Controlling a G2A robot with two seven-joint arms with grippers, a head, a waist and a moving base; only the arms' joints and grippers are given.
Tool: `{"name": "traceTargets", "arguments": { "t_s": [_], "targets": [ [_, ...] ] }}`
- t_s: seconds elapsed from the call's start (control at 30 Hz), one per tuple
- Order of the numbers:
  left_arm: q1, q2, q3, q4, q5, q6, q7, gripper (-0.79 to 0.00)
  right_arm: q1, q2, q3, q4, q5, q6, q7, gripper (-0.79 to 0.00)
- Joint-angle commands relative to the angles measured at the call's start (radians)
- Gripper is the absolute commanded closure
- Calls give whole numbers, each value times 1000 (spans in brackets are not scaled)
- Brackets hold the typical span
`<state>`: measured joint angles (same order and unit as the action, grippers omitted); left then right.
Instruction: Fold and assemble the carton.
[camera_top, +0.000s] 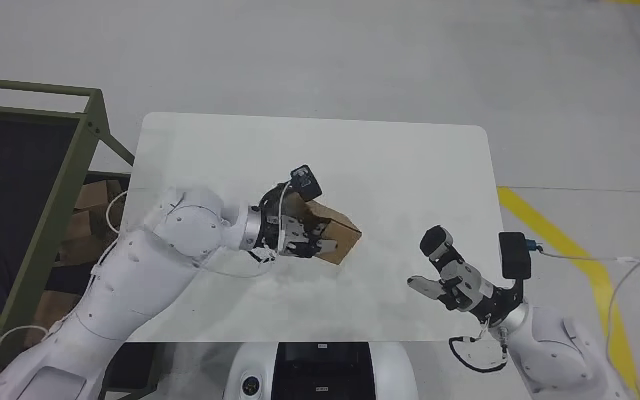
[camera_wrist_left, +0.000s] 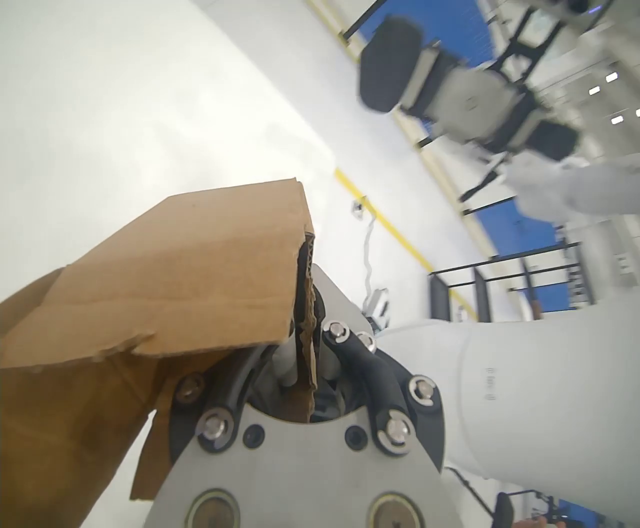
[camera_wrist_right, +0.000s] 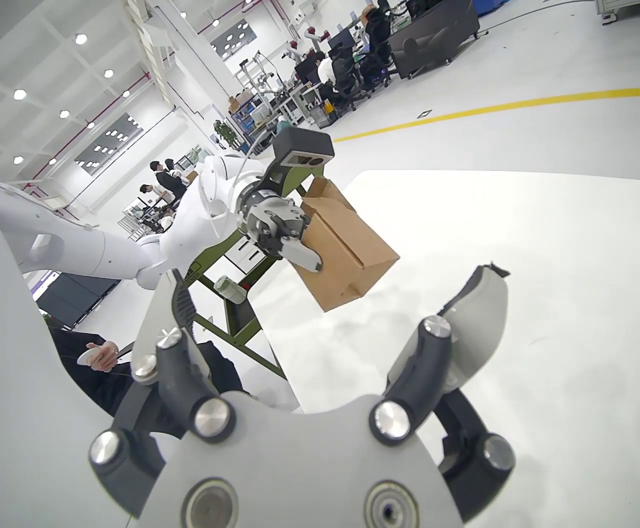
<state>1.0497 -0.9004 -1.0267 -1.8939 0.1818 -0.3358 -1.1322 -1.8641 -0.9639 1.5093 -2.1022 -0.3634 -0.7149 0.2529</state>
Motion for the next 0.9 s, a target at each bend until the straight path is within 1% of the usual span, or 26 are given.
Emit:
{"name": "traceTargets", "arguments": {
  "t_s": [0.0, 0.07, 0.23, 0.3, 0.4, 0.8, 0.83, 0.87],
  "targets": [
    [-17, 2, 6, 0, 90, -24, -34, 0, 0, 0, 0, 0, 0, 0, 0, -785],
    [-31, 4, 20, -5, 144, -50, -77, 0, 0, 0, 0, 0, 0, 0, 0, -785],
    [-74, 7, 63, -13, 237, -149, -193, 0, 0, 0, 0, 0, 0, 0, 0, -785],
    [-89, 8, 97, -27, 284, -147, -205, 0, 0, 0, 0, 0, 0, 0, 0, -785],
    [-117, 16, 165, -43, 379, -110, -242, 0, 0, 0, 0, 0, 0, 0, 0, -785],
    [-119, 17, 171, -44, 386, -104, -248, 0, 0, 0, 0, 0, 0, 0, 0, -785],
    [-113, 17, 172, -41, 397, -106, -224, 0, 0, 0, 0, 0, 0, 0, 0, -785],
    [-112, 17, 178, -39, 417, -128, -216, 0, 0, 0, 0, 0, 0, 0, 0, -785]
  ]
}}
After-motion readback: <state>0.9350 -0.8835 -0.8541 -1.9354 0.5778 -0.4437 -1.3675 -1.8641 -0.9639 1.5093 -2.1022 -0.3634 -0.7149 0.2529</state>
